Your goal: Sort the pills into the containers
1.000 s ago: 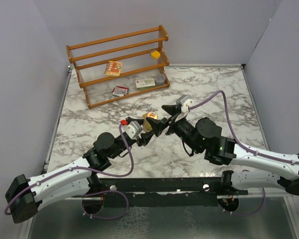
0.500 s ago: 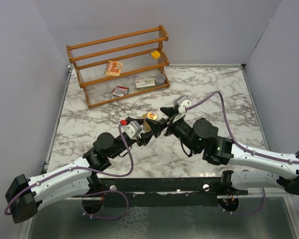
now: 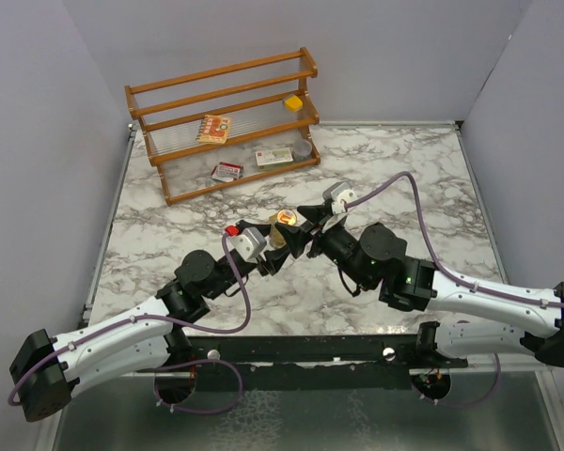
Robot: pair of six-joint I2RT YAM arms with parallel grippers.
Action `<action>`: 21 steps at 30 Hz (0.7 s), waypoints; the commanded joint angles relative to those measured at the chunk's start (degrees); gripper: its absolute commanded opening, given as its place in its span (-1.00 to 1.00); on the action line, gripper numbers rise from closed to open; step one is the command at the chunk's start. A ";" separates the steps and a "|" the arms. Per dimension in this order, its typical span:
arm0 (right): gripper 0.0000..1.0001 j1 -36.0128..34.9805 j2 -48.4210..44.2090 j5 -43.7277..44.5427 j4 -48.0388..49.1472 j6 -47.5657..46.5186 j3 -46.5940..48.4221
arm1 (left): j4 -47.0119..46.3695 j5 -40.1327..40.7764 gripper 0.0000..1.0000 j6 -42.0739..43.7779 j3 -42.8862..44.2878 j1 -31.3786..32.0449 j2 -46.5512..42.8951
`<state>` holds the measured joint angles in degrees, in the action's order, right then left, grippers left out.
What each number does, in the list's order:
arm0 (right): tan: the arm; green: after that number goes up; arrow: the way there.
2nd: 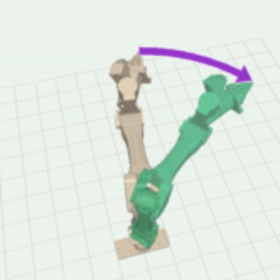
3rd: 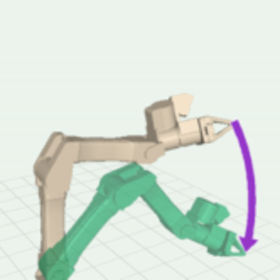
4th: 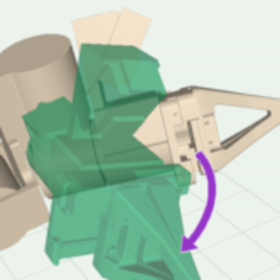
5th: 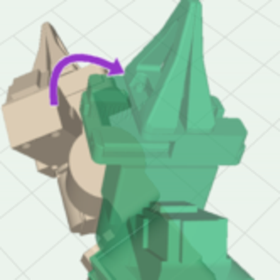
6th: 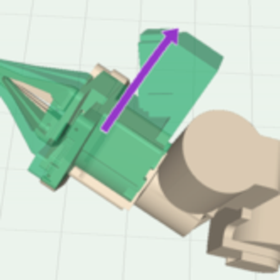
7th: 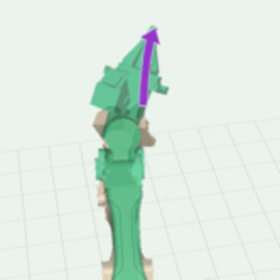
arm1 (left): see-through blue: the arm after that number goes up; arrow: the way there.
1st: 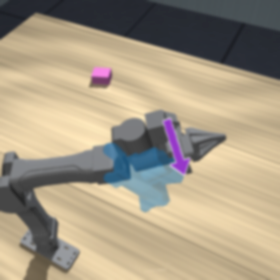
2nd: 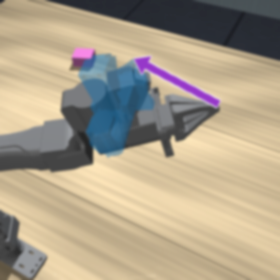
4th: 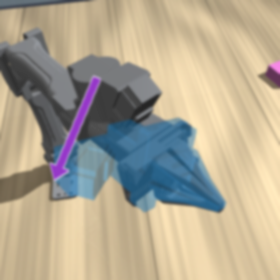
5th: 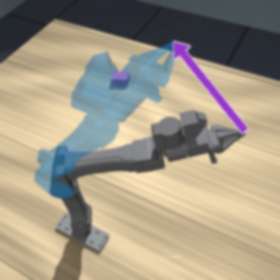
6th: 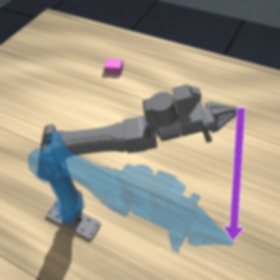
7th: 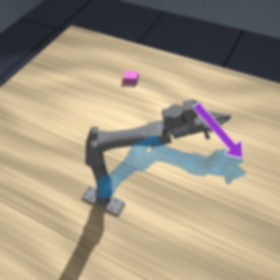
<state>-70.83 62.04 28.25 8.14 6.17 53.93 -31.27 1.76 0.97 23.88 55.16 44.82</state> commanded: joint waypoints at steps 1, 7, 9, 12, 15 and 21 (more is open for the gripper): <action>0.15 -0.32 0.40 0.71 0.26 0.32 0.47 | -2.99 -1.43 -1.00 -0.60 -0.15 0.13 -1.04; -0.20 -0.28 0.89 0.38 0.16 0.19 0.77 | -3.00 -1.84 -1.00 -0.71 -0.02 0.15 -0.80; -0.42 -0.28 1.00 0.40 -0.23 0.09 1.09 | -3.01 -2.17 -1.00 -0.79 0.06 0.15 -0.59; -0.72 -0.30 1.02 0.38 -1.32 -0.23 1.60 | -3.01 -3.04 -1.00 -0.97 0.27 0.16 -0.43; -0.83 -0.28 0.37 -1.10 -2.36 -0.42 1.47 | -2.92 -4.37 -1.00 -1.27 0.66 0.13 -0.38; -0.98 -0.36 -3.14 -1.72 -4.60 -0.44 -0.45 | -2.39 -9.76 -1.00 -2.21 1.87 0.15 0.16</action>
<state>-70.98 61.54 27.62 6.59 6.26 54.08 -31.22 -0.60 -0.12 23.88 55.09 44.93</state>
